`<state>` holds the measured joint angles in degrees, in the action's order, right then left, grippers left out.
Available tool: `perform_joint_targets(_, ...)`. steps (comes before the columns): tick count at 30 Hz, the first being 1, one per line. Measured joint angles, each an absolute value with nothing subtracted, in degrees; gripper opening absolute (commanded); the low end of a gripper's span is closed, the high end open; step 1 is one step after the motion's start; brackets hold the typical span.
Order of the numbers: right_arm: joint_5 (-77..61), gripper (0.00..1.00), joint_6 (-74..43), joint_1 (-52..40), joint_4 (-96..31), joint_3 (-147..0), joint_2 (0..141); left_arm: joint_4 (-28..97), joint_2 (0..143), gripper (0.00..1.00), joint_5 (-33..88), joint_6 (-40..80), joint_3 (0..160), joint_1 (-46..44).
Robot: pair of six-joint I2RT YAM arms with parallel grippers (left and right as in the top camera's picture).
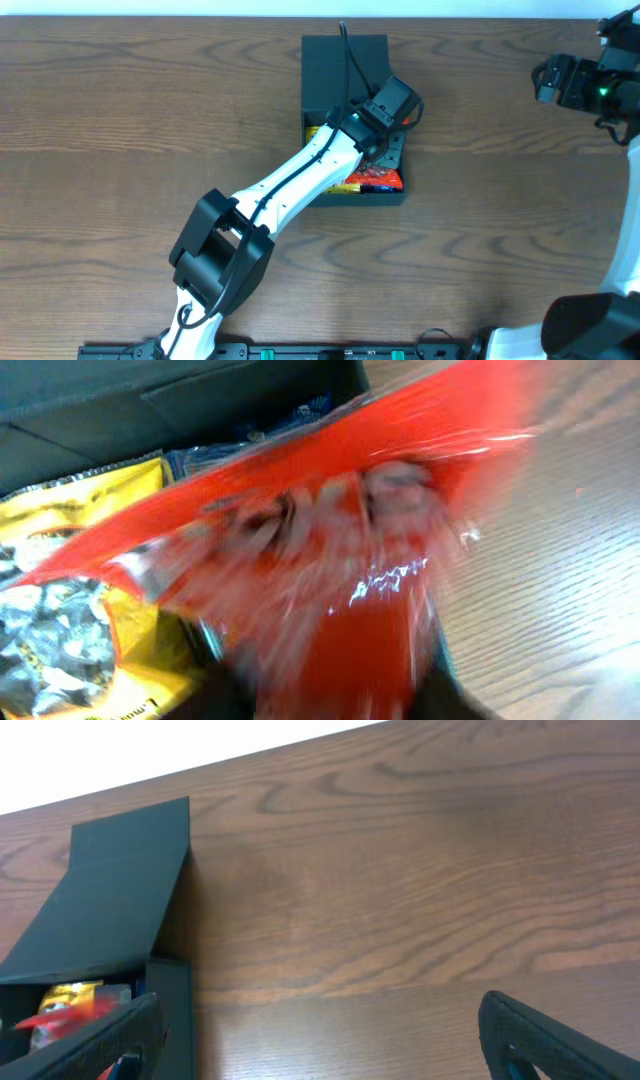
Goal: Pack container
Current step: 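Carry the red bag into the box and release it, then raise both grippers to the box lid's top corners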
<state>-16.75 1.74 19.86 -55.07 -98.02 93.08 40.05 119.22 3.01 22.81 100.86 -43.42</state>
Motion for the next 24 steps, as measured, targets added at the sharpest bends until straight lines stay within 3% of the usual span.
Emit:
perform_joint_targets(7, -16.78, 0.99, 1.74, 19.88, -55.72, -98.02, 93.08, 43.11, 119.26, 1.00, 2.98, 22.96, 103.59, -43.72)
perform_joint_targets(10, -16.78, 0.97, 1.74, 19.88, -55.79, -98.02, 93.08, 46.72, 119.26, 0.89, 1.65, 22.24, 107.74, -43.64)
perform_joint_targets(12, -16.82, 0.80, 1.80, 19.88, -55.96, -98.02, 93.08, 49.78, 119.26, 0.88, -0.99, 21.78, 111.42, -43.27)
perform_joint_targets(14, -17.32, 0.36, 2.00, 19.88, -55.99, -98.02, 93.08, 53.28, 118.93, 0.90, -4.43, 21.45, 114.83, -42.00)
perform_joint_targets(17, -22.59, 0.06, 3.11, 19.75, -55.99, -98.02, 93.08, 55.18, 117.10, 0.97, -6.90, 21.15, 116.68, -37.78)
perform_joint_targets(18, -24.38, 0.02, 3.62, 19.44, -55.96, -98.02, 93.08, 55.31, 116.18, 0.97, -7.40, 21.19, 116.95, -35.64)
perform_joint_targets(24, -30.33, 0.01, 6.37, 10.61, -56.10, -98.02, 95.11, 55.31, 112.60, 0.95, -4.89, 21.63, 117.71, -18.81)
